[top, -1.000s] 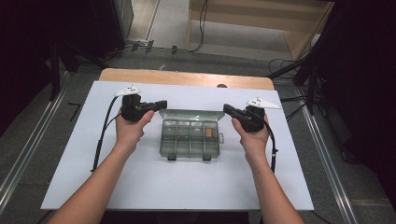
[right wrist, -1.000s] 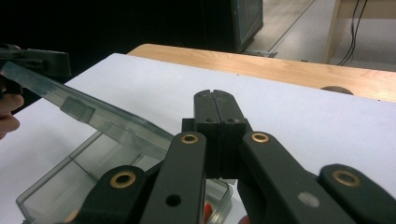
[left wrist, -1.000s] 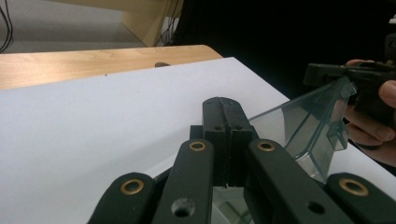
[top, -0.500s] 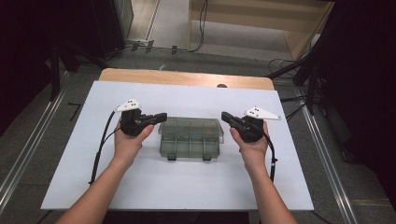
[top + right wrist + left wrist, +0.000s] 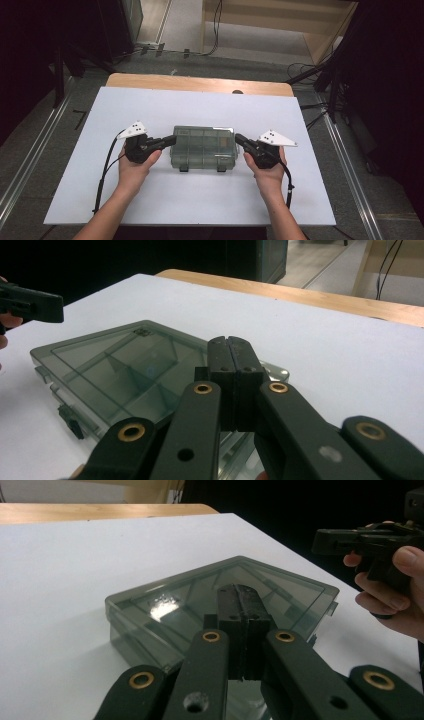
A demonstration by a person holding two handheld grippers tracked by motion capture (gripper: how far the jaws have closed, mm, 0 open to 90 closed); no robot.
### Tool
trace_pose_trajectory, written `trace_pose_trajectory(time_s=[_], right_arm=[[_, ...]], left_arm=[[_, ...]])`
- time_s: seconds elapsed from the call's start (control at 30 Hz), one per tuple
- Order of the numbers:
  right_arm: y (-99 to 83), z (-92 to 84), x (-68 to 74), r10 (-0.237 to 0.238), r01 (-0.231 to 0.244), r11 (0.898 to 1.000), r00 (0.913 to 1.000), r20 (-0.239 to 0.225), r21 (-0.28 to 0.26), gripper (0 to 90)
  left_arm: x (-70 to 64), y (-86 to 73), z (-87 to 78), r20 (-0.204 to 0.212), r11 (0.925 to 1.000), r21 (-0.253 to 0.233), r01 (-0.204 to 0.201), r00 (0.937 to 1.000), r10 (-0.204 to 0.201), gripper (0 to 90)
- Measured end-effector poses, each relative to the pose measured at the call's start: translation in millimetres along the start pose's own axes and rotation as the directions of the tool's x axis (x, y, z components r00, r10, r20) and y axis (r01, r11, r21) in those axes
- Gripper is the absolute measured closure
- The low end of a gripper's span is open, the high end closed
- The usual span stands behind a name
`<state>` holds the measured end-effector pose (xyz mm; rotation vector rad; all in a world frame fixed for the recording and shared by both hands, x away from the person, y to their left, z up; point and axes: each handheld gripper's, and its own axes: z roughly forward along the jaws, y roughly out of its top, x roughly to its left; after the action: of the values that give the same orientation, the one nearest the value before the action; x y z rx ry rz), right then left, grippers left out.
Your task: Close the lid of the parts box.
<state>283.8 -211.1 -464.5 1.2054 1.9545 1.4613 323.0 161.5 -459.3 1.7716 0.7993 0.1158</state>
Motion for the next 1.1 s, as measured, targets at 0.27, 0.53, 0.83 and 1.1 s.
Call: trace_pose_trajectory(time_s=[0.27,0.53,0.83,1.1], right_arm=[[-15.1,-3.8,9.8,-0.015,0.015,1.0,0.9999,-0.001,0.018,87.9],[-26.8,0.0,14.7,-0.006,0.006,0.999,1.0,-0.001,0.044,87.9],[-36.8,1.3,22.1,-0.011,0.011,0.998,0.9999,-0.009,0.068,87.8],[-42.0,2.5,24.1,-0.013,0.014,0.996,0.9998,-0.012,0.084,87.9]], left_arm=[[-6.4,-17.6,-7.4,-0.032,0.9998,0.005,-0.018,0.9993,0.018,90.0],[-8.8,-28.5,-5.4,-0.05,1.0,0.0,-0.001,0.9987,0.001,90.0],[-12.2,-34.7,-3.6,-0.061,0.9998,0.011,-0.019,0.9979,0.02,90.0],[-12.8,-39.7,-1.9,-0.071,0.9993,0.025,-0.028,0.997,0.03,90.0]])
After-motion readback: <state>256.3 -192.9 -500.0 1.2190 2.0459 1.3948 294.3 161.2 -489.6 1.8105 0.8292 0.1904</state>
